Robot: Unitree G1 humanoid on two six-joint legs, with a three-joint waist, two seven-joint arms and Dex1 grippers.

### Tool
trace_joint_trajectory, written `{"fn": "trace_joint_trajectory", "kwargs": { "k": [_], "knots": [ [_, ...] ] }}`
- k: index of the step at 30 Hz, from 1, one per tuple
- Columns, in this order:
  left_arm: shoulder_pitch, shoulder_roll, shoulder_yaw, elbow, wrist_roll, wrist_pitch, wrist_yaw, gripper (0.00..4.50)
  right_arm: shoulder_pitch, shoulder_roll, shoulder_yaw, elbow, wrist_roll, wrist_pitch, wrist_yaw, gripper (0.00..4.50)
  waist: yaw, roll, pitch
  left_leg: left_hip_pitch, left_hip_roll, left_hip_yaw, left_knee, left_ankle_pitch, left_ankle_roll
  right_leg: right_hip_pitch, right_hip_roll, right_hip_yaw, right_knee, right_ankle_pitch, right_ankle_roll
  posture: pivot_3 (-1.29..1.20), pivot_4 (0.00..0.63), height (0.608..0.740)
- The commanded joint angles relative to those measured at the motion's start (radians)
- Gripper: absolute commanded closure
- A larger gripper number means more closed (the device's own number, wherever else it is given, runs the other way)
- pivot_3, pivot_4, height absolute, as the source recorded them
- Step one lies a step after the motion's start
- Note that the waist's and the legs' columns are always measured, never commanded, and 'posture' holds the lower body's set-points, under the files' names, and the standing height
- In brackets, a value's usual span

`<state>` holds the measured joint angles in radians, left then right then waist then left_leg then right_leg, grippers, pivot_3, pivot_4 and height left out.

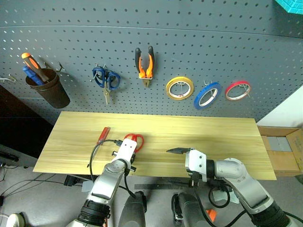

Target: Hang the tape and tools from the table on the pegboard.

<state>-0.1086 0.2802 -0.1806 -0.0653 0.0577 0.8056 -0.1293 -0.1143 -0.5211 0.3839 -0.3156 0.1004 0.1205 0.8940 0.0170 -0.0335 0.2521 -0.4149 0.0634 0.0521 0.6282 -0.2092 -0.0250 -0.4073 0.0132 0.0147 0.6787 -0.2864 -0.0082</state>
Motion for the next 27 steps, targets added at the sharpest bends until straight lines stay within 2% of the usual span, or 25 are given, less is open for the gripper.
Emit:
{"fn": "trace_joint_trajectory", "kwargs": {
  "k": [1,10,15,23,27],
  "knots": [
    [0.035,-0.006,0.008,0.016,0.012,0.039,0.008,3.45,-0.021,0.013,-0.002,0.001,0.005,-0.02,0.004,0.0,0.0,0.0,0.0,0.0,0.0,0.0,0.0,0.0,0.0,0.0,0.0,0.0,0.0,0.0,0.0,0.03,0.281,0.74],
    [0.083,-0.082,0.13,-0.065,-0.077,-0.084,-0.013,3.45,-0.061,0.015,-0.035,0.02,0.035,-0.038,0.029,0.0,0.0,0.0,0.0,-0.001,0.0,0.0,0.0,0.0,0.0,-0.001,0.0,0.0,0.0,0.0,0.0,0.06,0.253,0.74],
    [0.167,-0.033,0.104,-0.192,-0.074,-0.281,-0.084,3.45,-0.023,0.04,-0.117,-0.085,0.15,0.054,-0.015,0.0,0.005,-0.001,0.0,-0.004,0.0,0.0,-0.001,0.0,0.0,-0.003,0.0,0.0,-0.001,0.0,0.0,0.08,0.233,0.74],
    [0.206,-0.038,0.139,-0.331,-0.011,-0.495,-0.006,3.45,-0.047,0.13,-0.253,-0.199,0.318,0.185,-0.153,0.0,0.008,-0.003,-0.007,-0.005,0.0,0.0,0.0,0.0,-0.001,-0.003,0.0,-0.001,-0.001,0.0,0.001,0.13,0.148,0.74],
    [0.229,-0.062,0.144,-0.353,-0.004,-0.543,0.019,3.45,-0.096,0.185,-0.282,-0.202,0.373,0.171,-0.185,0.0,0.008,-0.005,-0.035,-0.006,-0.001,0.0,-0.001,0.0,-0.001,-0.005,0.0,-0.001,-0.001,0.0,0.0,0.15,0.109,0.74]
  ]
}}
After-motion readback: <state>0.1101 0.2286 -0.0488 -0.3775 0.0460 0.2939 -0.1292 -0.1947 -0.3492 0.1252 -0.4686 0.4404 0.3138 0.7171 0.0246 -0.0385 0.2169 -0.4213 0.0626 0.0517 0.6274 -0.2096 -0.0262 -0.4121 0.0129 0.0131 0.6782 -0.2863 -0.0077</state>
